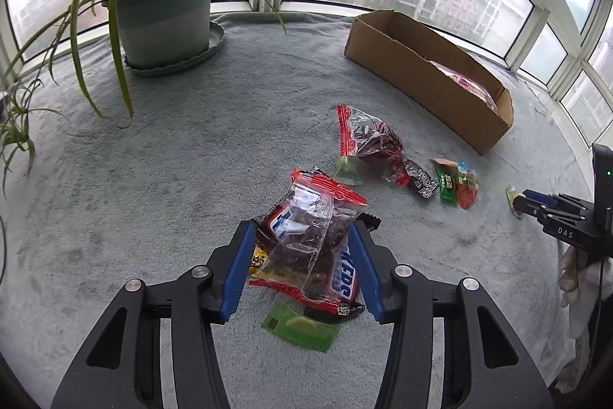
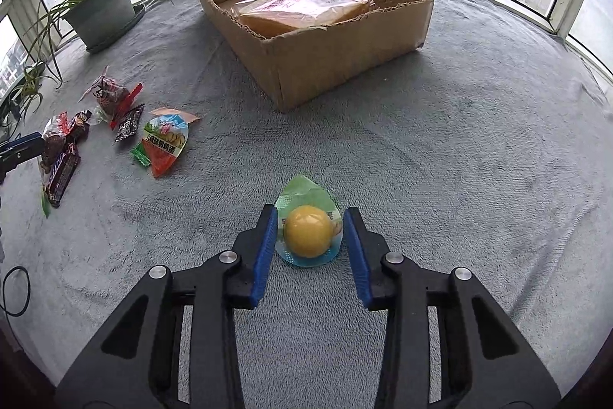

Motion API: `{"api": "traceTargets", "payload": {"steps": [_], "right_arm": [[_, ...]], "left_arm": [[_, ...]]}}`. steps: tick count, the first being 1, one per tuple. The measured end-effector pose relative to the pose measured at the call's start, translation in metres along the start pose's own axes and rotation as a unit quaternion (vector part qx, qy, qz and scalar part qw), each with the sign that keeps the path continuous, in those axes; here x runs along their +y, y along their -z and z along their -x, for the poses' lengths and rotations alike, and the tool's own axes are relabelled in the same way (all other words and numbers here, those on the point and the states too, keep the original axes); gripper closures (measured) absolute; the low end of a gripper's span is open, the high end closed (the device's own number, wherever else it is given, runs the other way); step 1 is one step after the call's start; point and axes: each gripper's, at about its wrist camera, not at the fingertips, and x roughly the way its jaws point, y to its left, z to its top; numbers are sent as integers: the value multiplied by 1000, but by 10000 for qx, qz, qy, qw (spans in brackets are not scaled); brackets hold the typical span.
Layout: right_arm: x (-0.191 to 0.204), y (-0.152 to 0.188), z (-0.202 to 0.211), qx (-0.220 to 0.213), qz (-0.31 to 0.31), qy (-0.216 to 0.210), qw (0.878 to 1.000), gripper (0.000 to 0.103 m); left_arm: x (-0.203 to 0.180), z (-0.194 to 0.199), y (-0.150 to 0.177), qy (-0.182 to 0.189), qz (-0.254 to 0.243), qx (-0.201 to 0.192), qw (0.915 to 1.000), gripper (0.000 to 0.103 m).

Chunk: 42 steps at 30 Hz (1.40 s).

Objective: Organize snacks
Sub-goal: 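Grasp the clear candy bag with the left tool while the right tool grasps the yellow jelly cup, then carry the candy bag with the left tool into the box while the right tool drops the jelly cup there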

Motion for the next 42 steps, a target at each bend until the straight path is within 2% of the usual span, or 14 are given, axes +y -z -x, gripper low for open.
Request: {"api": "traceTargets", "payload": {"steps": [13,30,42], "right_arm": [[2,-1,-4,73,125,4,9999,73],[2,-5,22,-228,78,-87,9997,73],[-1,-49,53,-651,118,-167,9977,73]], "left_arm": [[0,-6,0,183,-40,5,9998,69],[7,12,-2,369,172,-181,9990,74],[-8,31,-31,628,127,-465,9969,75]]}}
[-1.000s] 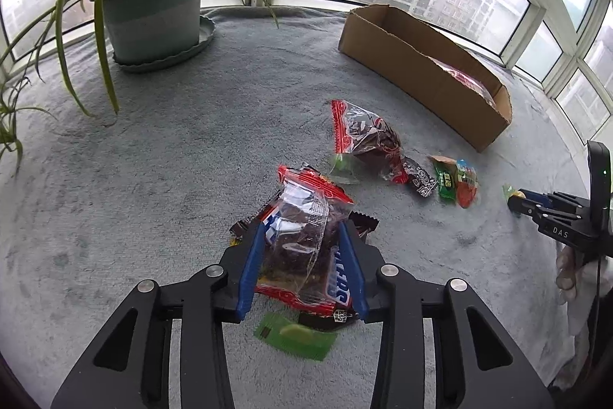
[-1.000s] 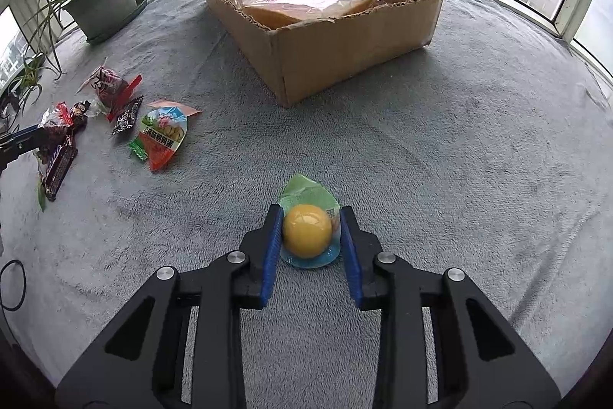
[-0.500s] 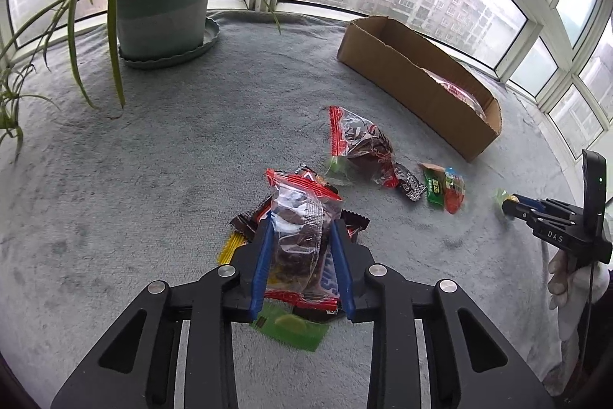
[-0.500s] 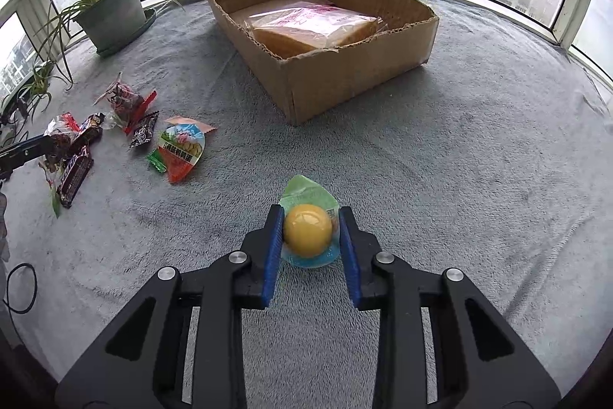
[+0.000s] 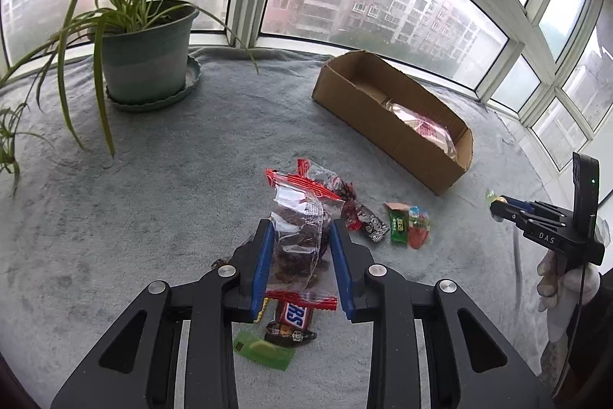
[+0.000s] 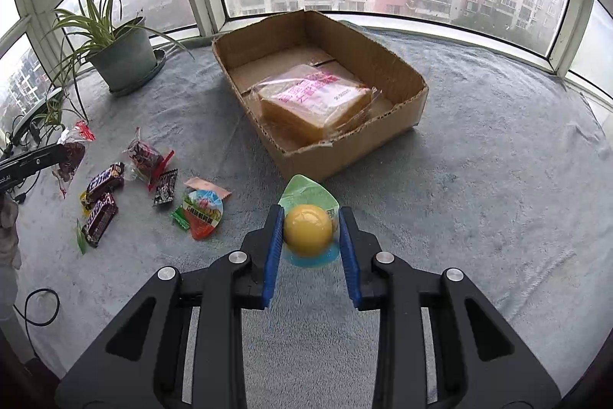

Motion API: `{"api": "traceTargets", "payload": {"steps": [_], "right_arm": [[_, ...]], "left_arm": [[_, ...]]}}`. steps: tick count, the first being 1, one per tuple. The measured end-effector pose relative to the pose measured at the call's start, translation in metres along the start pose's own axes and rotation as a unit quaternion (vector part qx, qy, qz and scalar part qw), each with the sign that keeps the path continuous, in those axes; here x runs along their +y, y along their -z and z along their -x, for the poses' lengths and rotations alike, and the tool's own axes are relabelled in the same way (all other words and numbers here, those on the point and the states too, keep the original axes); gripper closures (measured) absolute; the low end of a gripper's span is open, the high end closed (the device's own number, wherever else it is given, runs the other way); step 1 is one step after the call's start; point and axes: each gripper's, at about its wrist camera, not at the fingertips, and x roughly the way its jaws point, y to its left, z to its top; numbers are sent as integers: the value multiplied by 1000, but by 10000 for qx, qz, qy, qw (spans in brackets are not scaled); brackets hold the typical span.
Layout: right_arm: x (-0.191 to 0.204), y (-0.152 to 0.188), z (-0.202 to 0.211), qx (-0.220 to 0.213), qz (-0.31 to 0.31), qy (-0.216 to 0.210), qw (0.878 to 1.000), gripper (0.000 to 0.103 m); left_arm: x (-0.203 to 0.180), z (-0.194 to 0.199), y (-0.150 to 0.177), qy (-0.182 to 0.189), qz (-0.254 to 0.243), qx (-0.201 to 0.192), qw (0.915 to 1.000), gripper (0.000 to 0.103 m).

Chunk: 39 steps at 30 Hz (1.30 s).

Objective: Organize snacks
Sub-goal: 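Carry the candy bag with the left tool into the box while the right tool drops the jelly cup there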

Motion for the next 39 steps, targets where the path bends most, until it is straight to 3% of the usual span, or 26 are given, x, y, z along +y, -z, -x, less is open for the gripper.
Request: {"api": "traceTargets", "payload": {"steps": [9,19,28,39], "right_arm": [[-5,-63,9,-500,162,148,9985,73],[-16,-120,-20,-604,199,275,9976,73],[-31,-132,-59,-427,113,296,9986,73],[-36,-142,-88,-254,128,336,9990,73]], "left_arm": [[-30,-10,-55,190,-271,-349,9988,75],[-61,-44,-107,358,-425,-479,9973,75],[-79,-92,-140,356,-614,-273,9971,75],[-88,-127,-150,421,-542,-79,9976,75]]}}
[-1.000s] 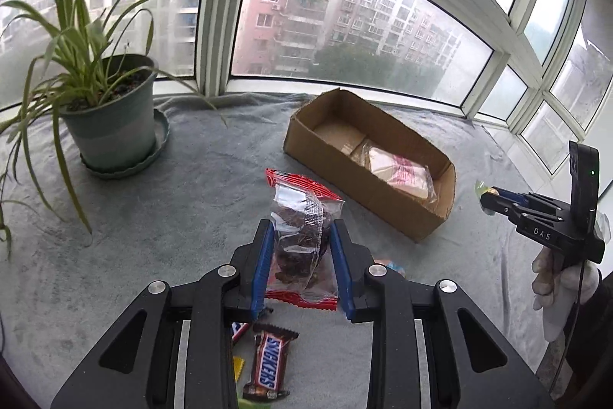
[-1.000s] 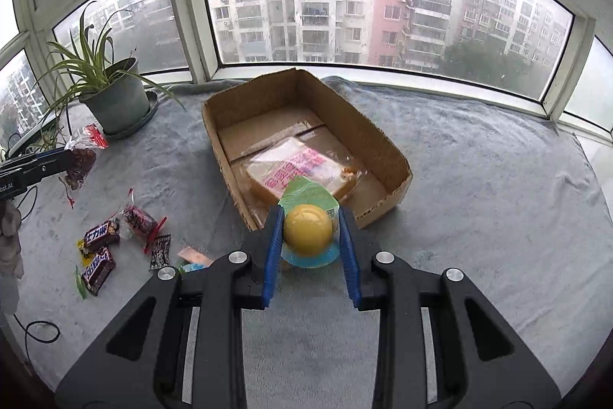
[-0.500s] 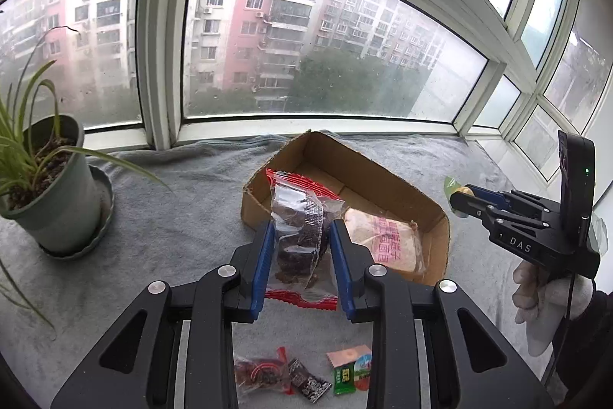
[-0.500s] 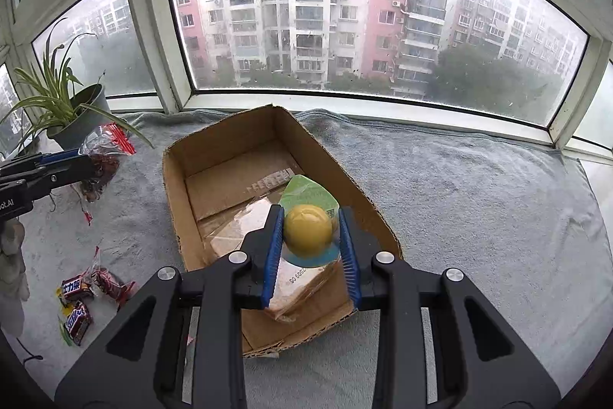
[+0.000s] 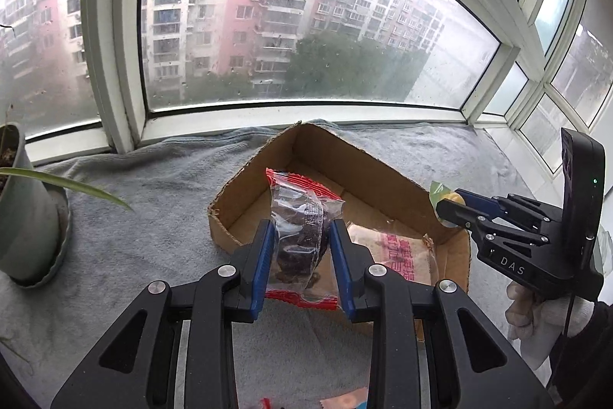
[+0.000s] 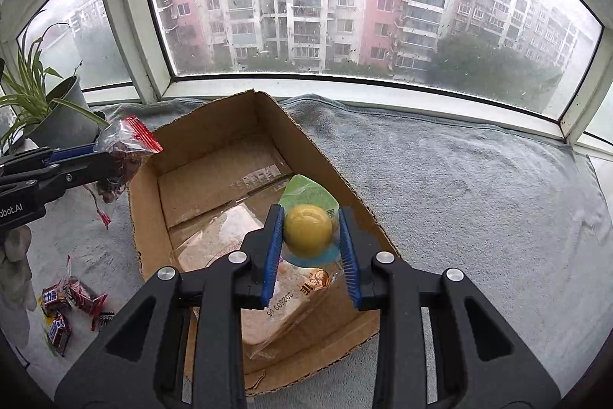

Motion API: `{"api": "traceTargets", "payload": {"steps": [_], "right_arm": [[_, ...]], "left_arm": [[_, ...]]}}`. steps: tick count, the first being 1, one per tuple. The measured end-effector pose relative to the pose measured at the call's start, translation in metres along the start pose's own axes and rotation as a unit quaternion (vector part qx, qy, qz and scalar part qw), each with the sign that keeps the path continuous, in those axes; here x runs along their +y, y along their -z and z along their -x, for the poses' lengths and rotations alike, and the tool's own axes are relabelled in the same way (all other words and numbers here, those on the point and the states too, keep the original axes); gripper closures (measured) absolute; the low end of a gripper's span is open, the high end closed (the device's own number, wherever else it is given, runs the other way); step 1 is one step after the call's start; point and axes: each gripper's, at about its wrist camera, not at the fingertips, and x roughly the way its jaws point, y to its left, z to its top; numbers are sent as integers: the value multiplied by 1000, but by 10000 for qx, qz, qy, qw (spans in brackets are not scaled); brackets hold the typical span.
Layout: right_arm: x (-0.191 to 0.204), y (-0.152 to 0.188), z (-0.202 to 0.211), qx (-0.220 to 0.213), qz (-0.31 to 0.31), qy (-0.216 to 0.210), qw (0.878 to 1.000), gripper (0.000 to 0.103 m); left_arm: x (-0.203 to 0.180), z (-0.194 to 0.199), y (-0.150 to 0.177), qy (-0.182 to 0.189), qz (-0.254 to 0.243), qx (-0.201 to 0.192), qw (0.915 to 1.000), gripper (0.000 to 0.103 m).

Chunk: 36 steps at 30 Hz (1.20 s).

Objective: Organize snacks
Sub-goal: 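Carry the candy bag with the left tool into the box while the right tool drops the jelly cup there, then grasp the blue-wrapped candy bar with the left tool while the right tool grasps the round snack cup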

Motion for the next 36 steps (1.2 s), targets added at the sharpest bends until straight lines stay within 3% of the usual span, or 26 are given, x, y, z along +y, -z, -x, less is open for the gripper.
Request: {"api": "traceTargets", "payload": {"steps": [2,3,5,7,11,24,36], "right_arm": [[1,0,-1,-6,26,44,10000,73],[2,0,-2,-16,36,76,10000,68],[3,0,0,-78,29,120,9999,33],[4,0,5,-194,29,106,9998,21],[9,-2,13,-255,67,107,9996,21],[30,6,53,-397,310,46,9987,19],[48,42,95,-393,337,-362,9980,19]], "left_arm": [[-1,-4,-1,53,8,39,10000,75],[-1,-6,-1,85,8,68,9999,74],[-1,-7,-2,21,30,80,10000,73],[-1,-9,-3,69,64,107,9999,67],[-2,-4,-4,31,49,74,10000,61],[2,38,0,-20,32,-157,9999,60],[35,107,43,-254,73,-277,9993,60]]}}
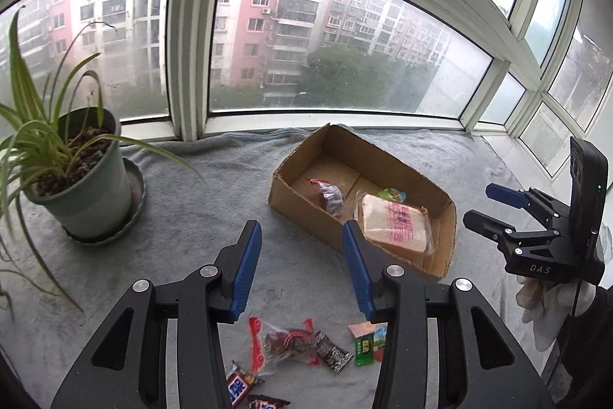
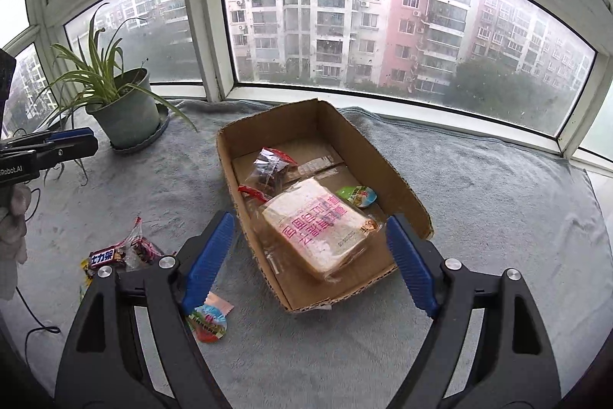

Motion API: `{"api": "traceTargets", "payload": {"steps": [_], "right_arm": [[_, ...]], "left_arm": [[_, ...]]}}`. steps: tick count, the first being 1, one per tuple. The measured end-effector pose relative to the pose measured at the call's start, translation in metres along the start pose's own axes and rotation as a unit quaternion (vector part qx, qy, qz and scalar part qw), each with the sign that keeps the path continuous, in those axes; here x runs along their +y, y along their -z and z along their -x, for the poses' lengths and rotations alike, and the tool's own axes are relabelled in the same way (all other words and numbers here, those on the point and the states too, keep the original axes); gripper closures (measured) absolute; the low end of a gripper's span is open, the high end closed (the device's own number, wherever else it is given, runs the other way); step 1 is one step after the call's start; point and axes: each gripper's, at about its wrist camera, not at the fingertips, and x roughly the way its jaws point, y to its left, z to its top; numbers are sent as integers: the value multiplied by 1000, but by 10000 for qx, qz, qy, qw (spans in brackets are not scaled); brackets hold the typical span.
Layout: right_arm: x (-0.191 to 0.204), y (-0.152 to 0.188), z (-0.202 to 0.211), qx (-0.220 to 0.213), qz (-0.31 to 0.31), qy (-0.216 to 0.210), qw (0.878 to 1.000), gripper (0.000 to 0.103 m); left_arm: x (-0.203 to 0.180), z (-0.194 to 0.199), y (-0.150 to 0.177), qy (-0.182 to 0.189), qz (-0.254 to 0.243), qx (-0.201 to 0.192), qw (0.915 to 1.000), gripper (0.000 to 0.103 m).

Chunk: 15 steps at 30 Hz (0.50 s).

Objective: Organize snacks
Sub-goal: 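Grasp the blue-wrapped candy bar with the left tool while the right tool grasps the round snack cup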

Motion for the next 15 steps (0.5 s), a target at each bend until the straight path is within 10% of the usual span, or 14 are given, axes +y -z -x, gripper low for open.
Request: {"api": "traceTargets", "payload": {"steps": [15], "right_arm": [[40,63,-2,549,-148,-549,9969,19]], "left_arm": [[62,33,89,-482,497,497,9964,60]]}}
